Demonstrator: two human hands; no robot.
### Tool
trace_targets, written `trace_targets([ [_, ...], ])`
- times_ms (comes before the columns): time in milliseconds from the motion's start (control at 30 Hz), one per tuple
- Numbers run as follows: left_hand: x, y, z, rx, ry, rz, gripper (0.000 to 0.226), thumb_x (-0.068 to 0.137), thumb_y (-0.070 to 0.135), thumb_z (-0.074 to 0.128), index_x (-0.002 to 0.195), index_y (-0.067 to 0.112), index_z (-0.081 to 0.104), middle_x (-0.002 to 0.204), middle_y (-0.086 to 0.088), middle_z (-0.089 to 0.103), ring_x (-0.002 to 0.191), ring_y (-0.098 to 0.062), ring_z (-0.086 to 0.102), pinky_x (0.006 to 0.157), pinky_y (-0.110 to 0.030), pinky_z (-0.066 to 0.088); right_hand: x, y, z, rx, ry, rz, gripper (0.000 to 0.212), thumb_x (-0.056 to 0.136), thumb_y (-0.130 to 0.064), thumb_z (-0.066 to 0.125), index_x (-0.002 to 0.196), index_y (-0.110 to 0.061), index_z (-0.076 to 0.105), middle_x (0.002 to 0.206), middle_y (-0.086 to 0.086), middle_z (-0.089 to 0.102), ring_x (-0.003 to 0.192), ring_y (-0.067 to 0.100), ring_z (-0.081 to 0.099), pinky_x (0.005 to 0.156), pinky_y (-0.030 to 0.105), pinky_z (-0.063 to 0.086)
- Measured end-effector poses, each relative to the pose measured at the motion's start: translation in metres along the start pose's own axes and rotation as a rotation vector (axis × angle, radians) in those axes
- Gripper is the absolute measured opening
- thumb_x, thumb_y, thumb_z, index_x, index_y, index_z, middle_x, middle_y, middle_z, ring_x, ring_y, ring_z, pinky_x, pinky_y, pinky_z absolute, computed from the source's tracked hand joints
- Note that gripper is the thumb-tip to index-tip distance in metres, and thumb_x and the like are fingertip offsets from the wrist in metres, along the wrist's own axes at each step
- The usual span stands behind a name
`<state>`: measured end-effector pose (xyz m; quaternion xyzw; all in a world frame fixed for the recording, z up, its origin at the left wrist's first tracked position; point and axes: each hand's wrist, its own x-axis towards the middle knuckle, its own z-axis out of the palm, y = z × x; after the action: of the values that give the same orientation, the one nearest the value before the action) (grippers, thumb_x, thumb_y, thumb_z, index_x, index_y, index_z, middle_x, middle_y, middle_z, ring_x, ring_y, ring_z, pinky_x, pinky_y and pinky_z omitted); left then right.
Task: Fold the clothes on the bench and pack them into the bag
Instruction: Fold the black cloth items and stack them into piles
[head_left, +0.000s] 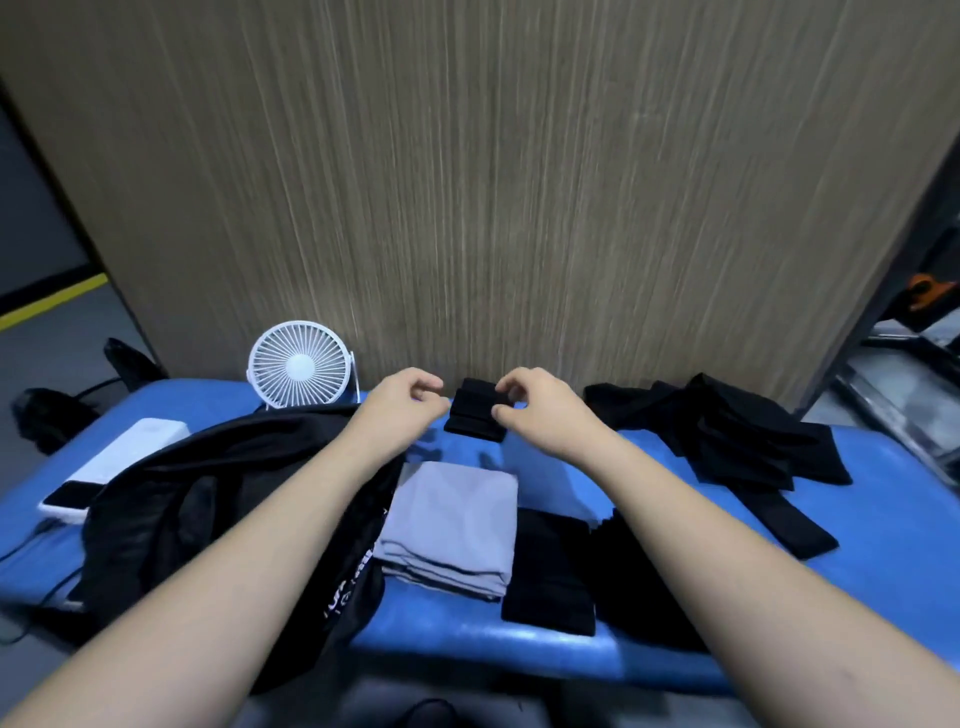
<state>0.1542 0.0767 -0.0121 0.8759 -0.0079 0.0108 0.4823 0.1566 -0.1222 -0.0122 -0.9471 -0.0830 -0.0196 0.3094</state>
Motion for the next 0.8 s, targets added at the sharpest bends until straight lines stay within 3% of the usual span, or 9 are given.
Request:
trace_targets([
  [67, 0.031, -0.002, 0.009, 0.09, -0.064, -0.09, 0.031, 0.083, 0.023, 0.067, 0.111, 0.012, 0.06, 0.088, -0.006, 0.07, 0.088, -0.026, 0.069, 0.081, -0.039, 0.055, 0.023, 0.008, 0.005, -0.106, -0.055, -0.002, 0.038, 0.089, -0.03, 0.063, 0.125, -0.018, 0.059, 0.126, 0.003, 0.056, 0.116, 0.023, 0.057, 0.1, 0.041, 0.047],
  [133, 0.056, -0.009, 0.019, 0.304, -0.129, -0.126, 0.018, 0.083, 0.022, 0.063, 0.093, 0.008, 0.059, 0.083, -0.017, 0.069, 0.085, -0.034, 0.07, 0.075, -0.04, 0.056, 0.043, 0.015, 0.015, -0.199, -0.106, -0.028, 0.042, 0.088, -0.027, 0.064, 0.128, -0.017, 0.057, 0.13, 0.004, 0.055, 0.118, 0.025, 0.056, 0.098, 0.041, 0.047],
  [233, 0.077, -0.018, 0.03, 0.516, -0.203, -0.184, 0.026, 0.084, 0.026, 0.063, 0.068, 0.008, 0.055, 0.068, -0.011, 0.059, 0.069, -0.031, 0.06, 0.06, -0.03, 0.045, 0.069, 0.023, 0.034, -0.255, -0.184, -0.043, 0.051, 0.087, -0.025, 0.067, 0.135, -0.015, 0.052, 0.136, 0.006, 0.052, 0.121, 0.027, 0.054, 0.098, 0.038, 0.047],
  [333, 0.092, -0.026, 0.041, 0.561, -0.215, -0.219, 0.035, 0.082, 0.035, 0.07, 0.071, 0.006, 0.055, 0.088, -0.017, 0.064, 0.084, -0.032, 0.062, 0.065, -0.032, 0.043, 0.09, 0.031, 0.052, -0.25, -0.211, -0.019, 0.058, 0.086, -0.025, 0.07, 0.138, -0.009, 0.048, 0.137, 0.012, 0.048, 0.125, 0.032, 0.052, 0.102, 0.038, 0.045],
  [433, 0.102, -0.034, 0.051, 0.48, -0.185, -0.207, 0.044, 0.078, 0.034, 0.074, 0.096, -0.005, 0.066, 0.113, -0.026, 0.066, 0.103, -0.035, 0.064, 0.077, -0.039, 0.051, 0.102, 0.034, 0.063, -0.243, -0.196, -0.006, 0.058, 0.085, -0.027, 0.072, 0.134, -0.007, 0.048, 0.133, 0.013, 0.045, 0.12, 0.036, 0.054, 0.101, 0.041, 0.045],
  [533, 0.101, -0.036, 0.057, 0.279, -0.145, -0.181, 0.017, 0.074, 0.017, 0.078, 0.087, 0.009, 0.07, 0.092, -0.017, 0.072, 0.083, -0.026, 0.064, 0.07, -0.032, 0.048, 0.101, 0.032, 0.066, -0.259, -0.191, 0.016, 0.059, 0.085, -0.032, 0.071, 0.134, -0.009, 0.047, 0.131, 0.011, 0.041, 0.113, 0.035, 0.059, 0.097, 0.043, 0.049],
  [600, 0.1, -0.037, 0.059, 0.132, -0.123, -0.166, 0.022, 0.072, 0.004, 0.076, 0.084, 0.015, 0.061, 0.083, -0.009, 0.065, 0.077, -0.02, 0.057, 0.065, -0.029, 0.044, 0.096, 0.03, 0.064, -0.267, -0.18, 0.025, 0.062, 0.084, -0.034, 0.071, 0.136, -0.011, 0.046, 0.131, 0.01, 0.041, 0.112, 0.034, 0.059, 0.096, 0.043, 0.05],
  [667, 0.095, -0.034, 0.058, 0.05, -0.139, -0.133, 0.03, 0.074, -0.004, 0.072, 0.085, 0.018, 0.054, 0.088, -0.007, 0.06, 0.075, -0.019, 0.054, 0.062, -0.027, 0.041, 0.089, 0.027, 0.06, -0.271, -0.167, 0.015, 0.062, 0.083, -0.034, 0.071, 0.135, -0.012, 0.045, 0.13, 0.009, 0.044, 0.112, 0.032, 0.059, 0.094, 0.042, 0.05],
  [800, 0.069, -0.009, 0.054, -0.011, -0.203, -0.038, 0.04, 0.077, -0.013, 0.063, 0.103, 0.015, 0.052, 0.073, -0.002, 0.054, 0.058, -0.01, 0.045, 0.046, -0.016, 0.036, 0.068, 0.019, 0.043, -0.273, -0.092, -0.008, 0.058, 0.083, -0.033, 0.07, 0.131, -0.012, 0.044, 0.128, 0.009, 0.046, 0.112, 0.032, 0.059, 0.083, 0.038, 0.047],
])
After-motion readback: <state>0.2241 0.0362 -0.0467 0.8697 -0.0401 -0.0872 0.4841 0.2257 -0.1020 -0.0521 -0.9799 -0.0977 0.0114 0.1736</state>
